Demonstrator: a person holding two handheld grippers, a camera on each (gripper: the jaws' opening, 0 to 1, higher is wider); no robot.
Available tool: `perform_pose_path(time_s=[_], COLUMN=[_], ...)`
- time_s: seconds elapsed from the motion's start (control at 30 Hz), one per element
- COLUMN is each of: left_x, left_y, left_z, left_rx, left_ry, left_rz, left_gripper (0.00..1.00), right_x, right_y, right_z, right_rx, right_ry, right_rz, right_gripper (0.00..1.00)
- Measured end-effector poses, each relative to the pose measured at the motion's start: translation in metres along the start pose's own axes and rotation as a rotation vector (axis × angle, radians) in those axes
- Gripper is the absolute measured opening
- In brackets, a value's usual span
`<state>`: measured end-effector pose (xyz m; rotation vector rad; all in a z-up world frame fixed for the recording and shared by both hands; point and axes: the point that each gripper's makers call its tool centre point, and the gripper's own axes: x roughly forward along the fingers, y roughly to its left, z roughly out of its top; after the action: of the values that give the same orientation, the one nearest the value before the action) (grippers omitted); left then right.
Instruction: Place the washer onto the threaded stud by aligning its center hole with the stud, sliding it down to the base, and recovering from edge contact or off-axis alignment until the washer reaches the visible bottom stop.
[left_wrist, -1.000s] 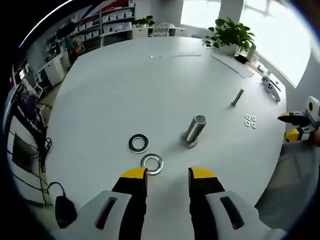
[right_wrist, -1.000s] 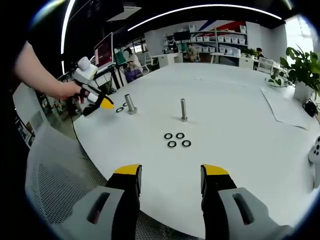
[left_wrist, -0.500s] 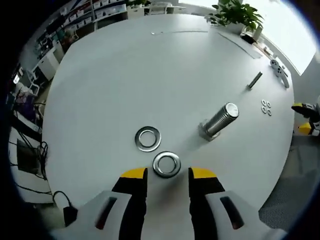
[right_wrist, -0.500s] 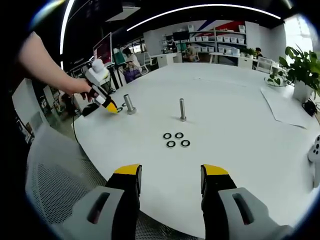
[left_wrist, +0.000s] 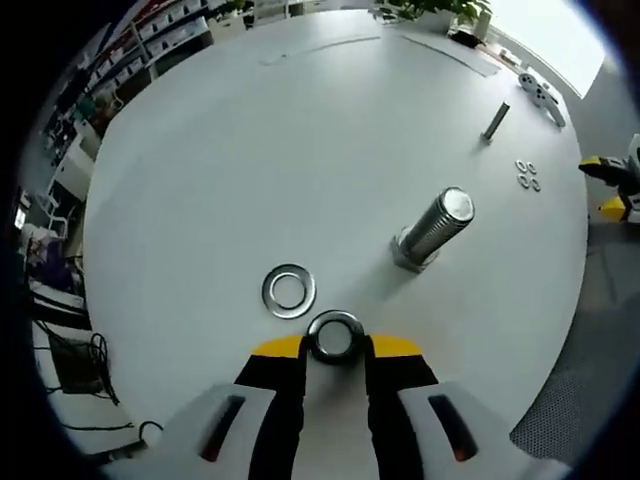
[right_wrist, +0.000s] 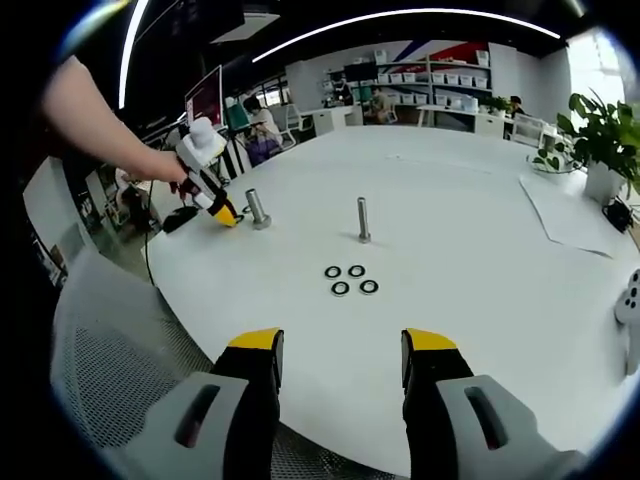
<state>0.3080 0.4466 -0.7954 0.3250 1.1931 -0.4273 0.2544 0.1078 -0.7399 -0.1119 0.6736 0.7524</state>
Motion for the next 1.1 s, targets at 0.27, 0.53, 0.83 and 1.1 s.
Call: perform_pose_path(time_s=[0.27, 0.53, 0.83, 1.1], left_x=[-0.001, -0.003, -0.003, -0.002], left_y=[-0.006, -0.022, -0.024, -0.025], left_z=[-0.002, -0.009, -0.009, -0.009], left_rx=[0.026, 0.139, 0.121, 0.109], left_ry=[0.011, 0.13, 0.157, 0.152], left_rz=[-0.027, -0.063, -0.054, -0.051], left_gripper=[0.21, 0.21, 0.24, 0.27], right_x=[0.0, 0.0, -0.001, -0.001], right_y=[0.0, 0.0, -0.001, 0.0], right_z=[0.0, 0.001, 0.001, 0.002], right_rx=[0.005, 0.007, 0.016, 0.017], right_ry=[-0.001, -0.007, -0.012, -0.016], right_rz=[-0.002, 0.001, 0.0, 0.002], right_gripper=[0.5, 0.5, 0.5, 0.5])
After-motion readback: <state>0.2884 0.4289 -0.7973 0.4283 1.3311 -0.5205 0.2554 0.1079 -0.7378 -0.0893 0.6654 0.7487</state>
